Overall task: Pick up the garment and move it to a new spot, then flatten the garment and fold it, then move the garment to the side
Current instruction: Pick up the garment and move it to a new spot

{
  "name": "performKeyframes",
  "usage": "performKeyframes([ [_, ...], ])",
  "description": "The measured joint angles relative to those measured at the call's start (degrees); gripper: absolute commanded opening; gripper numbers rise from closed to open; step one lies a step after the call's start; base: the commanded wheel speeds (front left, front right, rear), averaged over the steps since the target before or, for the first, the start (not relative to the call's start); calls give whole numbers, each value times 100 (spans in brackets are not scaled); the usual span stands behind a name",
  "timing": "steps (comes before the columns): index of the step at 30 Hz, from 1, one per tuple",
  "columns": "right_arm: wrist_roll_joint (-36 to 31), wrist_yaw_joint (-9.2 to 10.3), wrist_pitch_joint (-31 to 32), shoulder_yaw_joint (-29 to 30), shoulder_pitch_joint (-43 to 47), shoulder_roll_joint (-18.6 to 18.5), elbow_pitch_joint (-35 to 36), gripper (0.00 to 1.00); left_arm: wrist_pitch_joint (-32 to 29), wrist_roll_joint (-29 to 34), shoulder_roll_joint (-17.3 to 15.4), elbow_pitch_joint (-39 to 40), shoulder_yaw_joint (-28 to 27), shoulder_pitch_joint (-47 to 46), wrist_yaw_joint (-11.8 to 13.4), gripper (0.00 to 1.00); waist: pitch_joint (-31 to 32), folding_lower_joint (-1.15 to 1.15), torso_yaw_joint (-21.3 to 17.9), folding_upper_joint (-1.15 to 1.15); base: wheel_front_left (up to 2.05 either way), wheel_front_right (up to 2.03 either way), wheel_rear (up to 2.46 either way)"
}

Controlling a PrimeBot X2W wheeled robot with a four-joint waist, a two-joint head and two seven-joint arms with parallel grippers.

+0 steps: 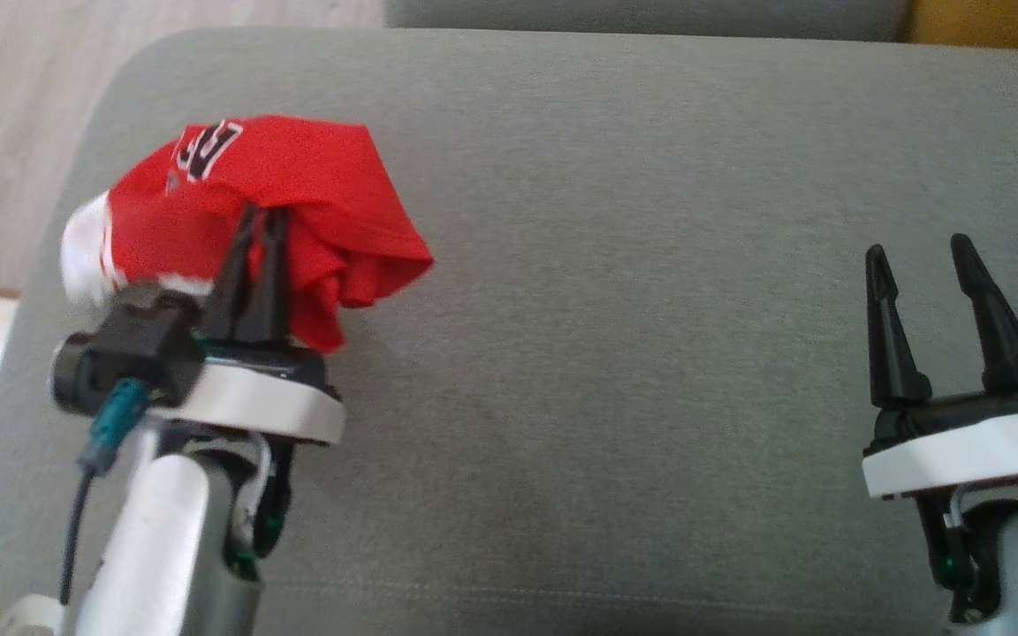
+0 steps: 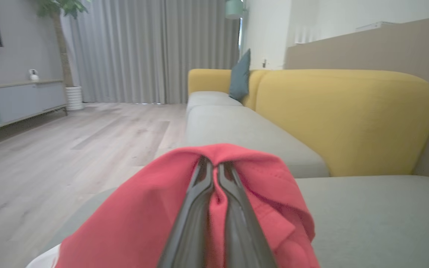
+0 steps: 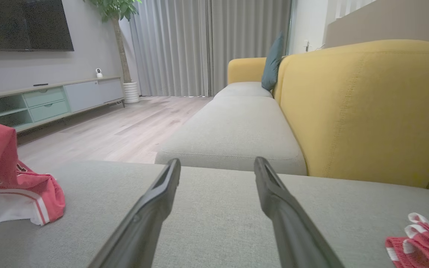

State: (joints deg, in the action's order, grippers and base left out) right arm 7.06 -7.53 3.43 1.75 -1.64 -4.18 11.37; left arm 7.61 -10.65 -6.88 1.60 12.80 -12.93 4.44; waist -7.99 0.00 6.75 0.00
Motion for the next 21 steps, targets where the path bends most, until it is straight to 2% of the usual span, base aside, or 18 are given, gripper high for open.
performKeyframes([
  [9, 145, 0, -141, -87, -37, 74, -42, 100, -182, -3, 213, -12, 891, -173, -347, 0, -162, 0, -861, 0, 0, 0, 0],
  [17, 313, 0, -415, -92, -243, 141, -199, 100, -170, -9, 353, -247, 1492, -1021, -449, 0, -556, 0, -1813, 0, 0, 0, 0],
  [21, 436, 0, -549, -40, -250, 145, -294, 100, -169, -34, 372, -367, 1855, -1372, -502, 0, -846, 0, -2163, 0, 0, 0, 0],
])
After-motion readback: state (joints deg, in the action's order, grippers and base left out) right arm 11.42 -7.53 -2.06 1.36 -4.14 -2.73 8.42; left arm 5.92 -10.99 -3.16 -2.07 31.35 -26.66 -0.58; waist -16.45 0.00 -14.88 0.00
